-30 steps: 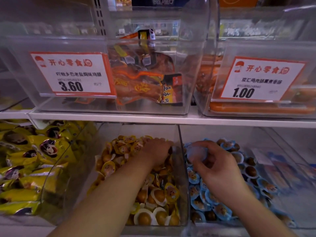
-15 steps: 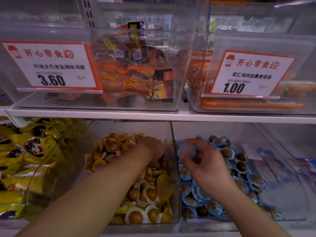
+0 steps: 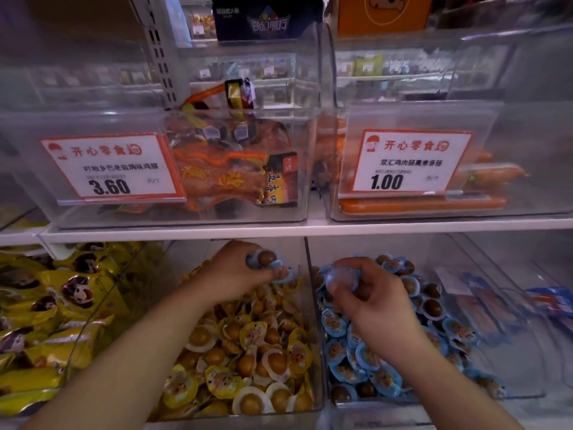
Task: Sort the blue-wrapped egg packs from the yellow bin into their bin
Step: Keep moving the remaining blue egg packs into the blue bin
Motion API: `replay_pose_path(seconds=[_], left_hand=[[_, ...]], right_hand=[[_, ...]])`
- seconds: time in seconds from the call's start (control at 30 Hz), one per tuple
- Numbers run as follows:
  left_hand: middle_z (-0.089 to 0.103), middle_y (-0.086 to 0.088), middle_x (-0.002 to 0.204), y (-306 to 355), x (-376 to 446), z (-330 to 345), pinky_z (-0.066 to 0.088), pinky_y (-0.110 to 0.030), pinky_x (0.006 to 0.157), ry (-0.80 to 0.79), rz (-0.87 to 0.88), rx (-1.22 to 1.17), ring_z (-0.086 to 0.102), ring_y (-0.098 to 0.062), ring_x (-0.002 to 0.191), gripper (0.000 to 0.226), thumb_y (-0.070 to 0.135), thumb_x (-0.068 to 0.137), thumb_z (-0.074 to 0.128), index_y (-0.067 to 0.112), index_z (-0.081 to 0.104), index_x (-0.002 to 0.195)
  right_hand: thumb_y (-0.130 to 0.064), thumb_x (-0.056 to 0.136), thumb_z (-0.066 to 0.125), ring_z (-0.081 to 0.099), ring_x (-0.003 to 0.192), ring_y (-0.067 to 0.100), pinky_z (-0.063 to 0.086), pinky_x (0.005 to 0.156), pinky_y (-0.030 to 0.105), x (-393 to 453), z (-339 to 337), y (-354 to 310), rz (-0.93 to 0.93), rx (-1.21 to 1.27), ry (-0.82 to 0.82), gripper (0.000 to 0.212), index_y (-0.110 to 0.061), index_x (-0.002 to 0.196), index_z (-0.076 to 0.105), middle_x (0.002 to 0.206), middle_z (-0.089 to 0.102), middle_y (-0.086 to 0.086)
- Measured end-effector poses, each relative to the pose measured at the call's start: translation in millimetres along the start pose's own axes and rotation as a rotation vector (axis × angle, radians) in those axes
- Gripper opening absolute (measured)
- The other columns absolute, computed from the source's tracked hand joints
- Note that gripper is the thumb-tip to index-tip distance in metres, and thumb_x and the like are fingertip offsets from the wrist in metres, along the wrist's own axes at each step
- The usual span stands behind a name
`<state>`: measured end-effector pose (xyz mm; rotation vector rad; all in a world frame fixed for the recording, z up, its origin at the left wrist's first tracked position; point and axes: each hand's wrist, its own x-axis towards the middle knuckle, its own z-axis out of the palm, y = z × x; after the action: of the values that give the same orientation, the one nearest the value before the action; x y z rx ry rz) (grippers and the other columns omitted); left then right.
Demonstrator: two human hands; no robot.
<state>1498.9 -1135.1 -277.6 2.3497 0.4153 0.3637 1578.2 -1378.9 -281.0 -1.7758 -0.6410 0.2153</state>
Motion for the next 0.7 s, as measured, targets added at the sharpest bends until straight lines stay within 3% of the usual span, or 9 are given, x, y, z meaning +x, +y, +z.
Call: replay_pose_path(seconds=[0.07,0.13,0.17,0.27,0.37,0.47,0.53,0.6,0.7], left_hand=[[0.074,0.016,0.079,25,-27,-3,0.048,-0.013,0.063,0.100,0.008,-0.181,0.067,0.001,0.072,0.012,0.045,0.078,0.080,0.035,0.075,0.085],[0.073,0.023,0.082,57,-51,6,0.045,-0.005,0.062,0.148,0.054,-0.303,0.067,0.007,0.076,0.012,0.041,0.080,0.079,0.049,0.074,0.085],[0.072,0.023,0.080,71,-58,15,0.045,-0.005,0.061,0.158,0.073,-0.302,0.066,0.007,0.073,0.010,0.042,0.079,0.078,0.047,0.073,0.085],[0.061,0.017,0.091,104,-62,49,0.047,-0.016,0.073,0.205,0.162,-0.014,0.057,0.002,0.088,0.016,0.038,0.080,0.071,0.036,0.064,0.094],[0.045,0.011,0.120,128,-57,81,0.039,-0.030,0.097,0.188,0.314,0.358,0.039,-0.012,0.113,0.039,0.043,0.086,0.053,0.031,0.054,0.124],[0.030,0.002,0.153,139,-50,105,0.015,-0.036,0.120,-0.013,0.360,0.531,0.022,-0.019,0.141,0.064,0.045,0.092,0.042,0.024,0.030,0.151],[0.020,0.010,0.163,139,-50,107,0.005,-0.029,0.124,-0.156,0.281,0.295,0.013,-0.006,0.149,0.074,0.050,0.093,0.048,0.033,0.015,0.157],[0.032,0.027,0.155,133,-59,98,0.027,-0.027,0.119,-0.152,0.156,-0.129,0.029,0.005,0.142,0.067,0.051,0.092,0.057,0.054,0.023,0.149],[0.059,0.034,0.126,106,-81,75,0.045,-0.017,0.095,0.280,0.125,-0.372,0.054,0.011,0.117,0.038,0.032,0.096,0.062,0.058,0.056,0.123]], right_hand=[[-0.013,0.092,0.069,0.074,0.067,0.020,0.057,0.052,0.029,-4,3,-12,0.145,0.234,0.009,0.011,-0.020,0.101,0.070,0.078,0.074,0.002],[-0.015,0.095,0.063,0.072,0.069,0.027,0.054,0.051,0.030,-8,6,-23,0.356,0.604,-0.065,0.013,-0.009,0.105,0.070,0.085,0.072,0.010],[-0.022,0.097,0.060,0.071,0.072,0.029,0.054,0.052,0.034,-10,6,-29,0.442,0.786,-0.129,0.022,-0.006,0.109,0.069,0.088,0.070,0.013],[-0.043,0.095,0.054,0.072,0.086,0.031,0.057,0.071,0.042,-12,-4,-36,0.537,1.077,-0.233,0.044,-0.003,0.110,0.066,0.094,0.072,0.017],[-0.050,0.092,0.056,0.068,0.111,0.033,0.048,0.100,0.044,-13,-20,-31,0.633,1.170,-0.203,0.055,-0.005,0.122,0.066,0.121,0.069,0.019],[-0.046,0.089,0.063,0.069,0.111,0.028,0.049,0.099,0.040,-13,-35,-19,0.656,1.134,-0.135,0.049,-0.010,0.120,0.071,0.123,0.070,0.015],[-0.037,0.088,0.066,0.072,0.102,0.028,0.054,0.088,0.038,-12,-44,-10,0.638,1.087,-0.085,0.042,-0.007,0.116,0.073,0.118,0.072,0.016],[-0.029,0.085,0.066,0.074,0.087,0.030,0.060,0.069,0.035,-6,-55,-1,0.599,1.035,-0.005,0.038,-0.001,0.110,0.072,0.109,0.073,0.018],[-0.035,0.094,0.059,0.073,0.089,0.030,0.058,0.066,0.035,4,-75,8,0.534,0.878,0.115,0.036,-0.006,0.112,0.070,0.107,0.075,0.015]])
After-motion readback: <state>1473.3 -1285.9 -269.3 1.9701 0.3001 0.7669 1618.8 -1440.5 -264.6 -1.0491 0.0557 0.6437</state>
